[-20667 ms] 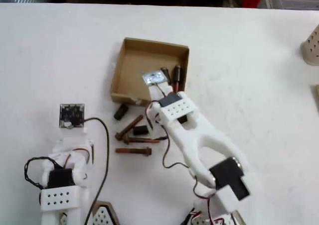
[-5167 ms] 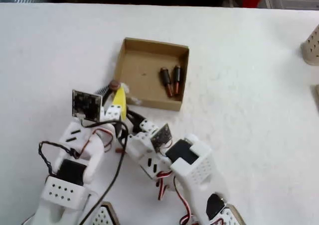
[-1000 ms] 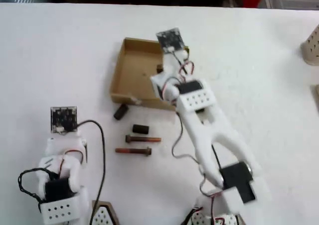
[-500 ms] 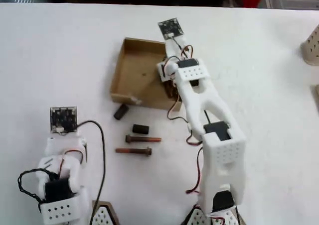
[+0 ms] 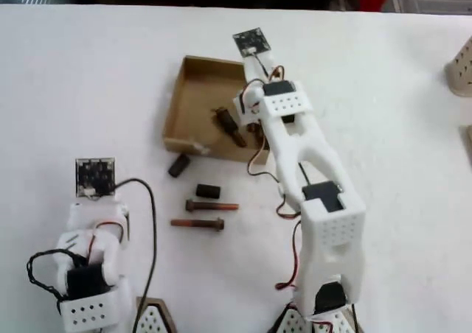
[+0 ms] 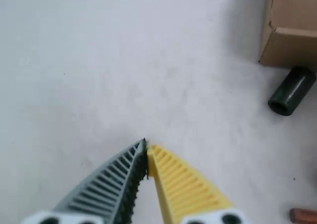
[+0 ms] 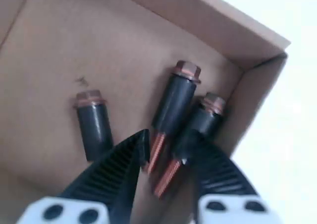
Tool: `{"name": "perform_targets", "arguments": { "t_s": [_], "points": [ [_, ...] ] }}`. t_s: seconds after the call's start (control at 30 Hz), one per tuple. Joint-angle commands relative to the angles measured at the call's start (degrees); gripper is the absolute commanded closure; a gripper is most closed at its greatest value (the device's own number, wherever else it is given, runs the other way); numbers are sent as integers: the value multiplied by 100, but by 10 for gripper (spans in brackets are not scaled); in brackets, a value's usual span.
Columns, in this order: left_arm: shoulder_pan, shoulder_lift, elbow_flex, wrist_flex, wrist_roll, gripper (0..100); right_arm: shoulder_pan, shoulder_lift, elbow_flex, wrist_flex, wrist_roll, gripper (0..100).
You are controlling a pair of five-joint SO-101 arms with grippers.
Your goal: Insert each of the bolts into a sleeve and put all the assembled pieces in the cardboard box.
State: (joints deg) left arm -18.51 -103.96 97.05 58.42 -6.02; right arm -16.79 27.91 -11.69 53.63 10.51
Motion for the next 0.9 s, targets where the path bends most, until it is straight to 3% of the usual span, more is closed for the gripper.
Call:
{"name": "perform_targets", "arguments": {
  "t_s": [0.0,0.07,0.27,0.37,0.47,0.63,0.73,0.87],
  "points": [
    [57,-84,-18,-79,-62,974,-57,-1007,-193,734,782,982],
    [48,-84,-9,-88,-62,974,-154,-1420,-185,1226,774,980],
    [22,-84,-9,-158,-62,973,-180,-2422,-167,2475,-475,980],
    [22,-84,-9,-132,-62,973,-374,-2703,35,2976,-624,980],
    [22,-84,-9,-123,-62,973,-804,-2967,598,3196,-202,980],
    [22,-84,-9,-123,-62,973,-1648,-3609,1952,3002,1284,980],
    [22,-84,-9,-114,-62,973,-1956,-4119,2919,2334,2013,980],
    [22,-84,-9,-114,-62,973,-2149,-4585,4123,1200,2356,965]
  ]
}}
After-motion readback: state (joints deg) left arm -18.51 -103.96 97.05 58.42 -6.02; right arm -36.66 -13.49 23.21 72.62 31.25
